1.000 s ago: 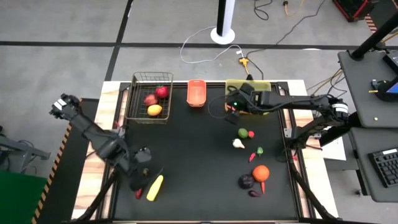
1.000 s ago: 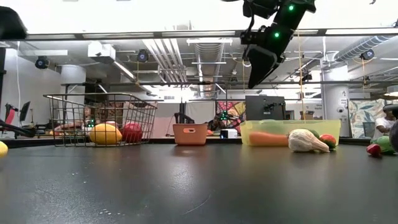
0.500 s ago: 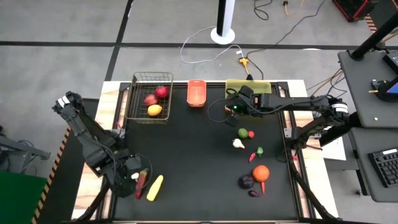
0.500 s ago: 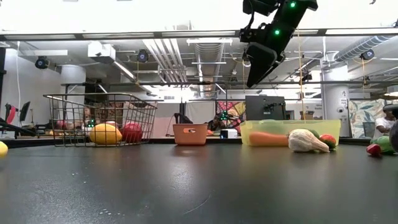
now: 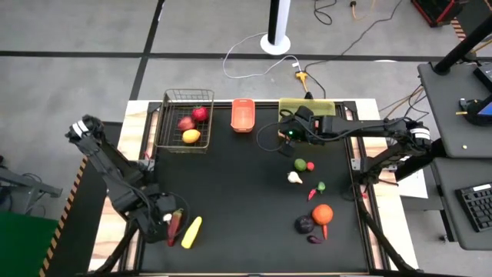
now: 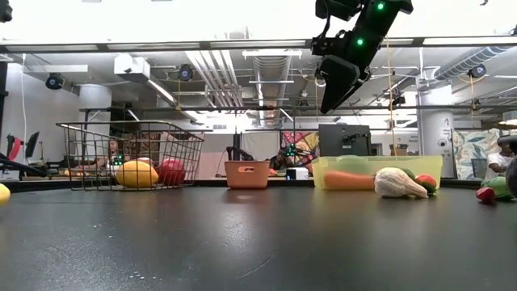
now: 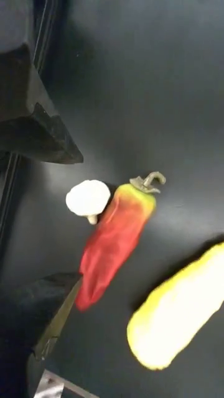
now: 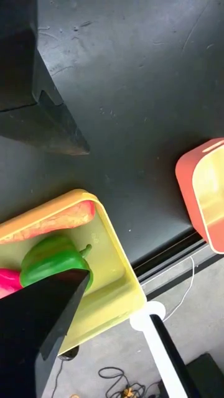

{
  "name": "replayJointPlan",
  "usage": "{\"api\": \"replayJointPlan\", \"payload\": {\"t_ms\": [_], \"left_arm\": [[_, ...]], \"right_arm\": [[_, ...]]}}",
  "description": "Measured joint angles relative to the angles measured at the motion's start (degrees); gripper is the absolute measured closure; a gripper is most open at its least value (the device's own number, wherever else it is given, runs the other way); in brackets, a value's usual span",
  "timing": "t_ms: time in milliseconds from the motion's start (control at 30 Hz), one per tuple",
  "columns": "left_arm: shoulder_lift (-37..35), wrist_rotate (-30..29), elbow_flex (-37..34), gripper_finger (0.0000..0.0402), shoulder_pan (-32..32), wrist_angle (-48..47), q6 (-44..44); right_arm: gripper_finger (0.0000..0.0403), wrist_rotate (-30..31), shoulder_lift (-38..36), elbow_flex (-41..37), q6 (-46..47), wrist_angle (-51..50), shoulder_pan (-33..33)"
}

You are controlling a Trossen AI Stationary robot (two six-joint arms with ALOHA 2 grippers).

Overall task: Sort produce into baskets
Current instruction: Put the left white garlic into the orange bin

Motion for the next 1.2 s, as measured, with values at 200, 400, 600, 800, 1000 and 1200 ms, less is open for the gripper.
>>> {"api": "replayJointPlan", "payload": {"t_ms": [200,400,600,800,1000,1200], "left_arm": [[4.9,0.1,0.0,0.013,-1.1,0.0,4.8],[8.8,1.3,0.0,0.0132,-1.6,0.0,5.5],[11.6,1.2,-0.1,0.0132,-1.8,0.1,5.8],[14.0,0.8,-0.1,0.0136,-1.9,0.6,6.8],[15.6,-0.4,-0.6,0.0157,-1.9,1.1,7.2],[16.6,-0.4,-1.3,0.0175,-1.9,3.0,7.0]], "right_arm": [[0.009,0.0,0.0,0.0,0.5,0.0,0.0],[0.0091,-1.1,0.0,0.0,0.6,0.1,0.0],[0.0088,-1.3,0.0,0.0,0.9,0.1,0.0],[0.0092,-1.3,0.0,0.0,0.9,0.1,0.0],[0.0088,-1.3,0.0,0.0,0.9,0.1,0.0],[0.0091,-1.3,0.0,0.0,0.9,0.1,0.0]]}}
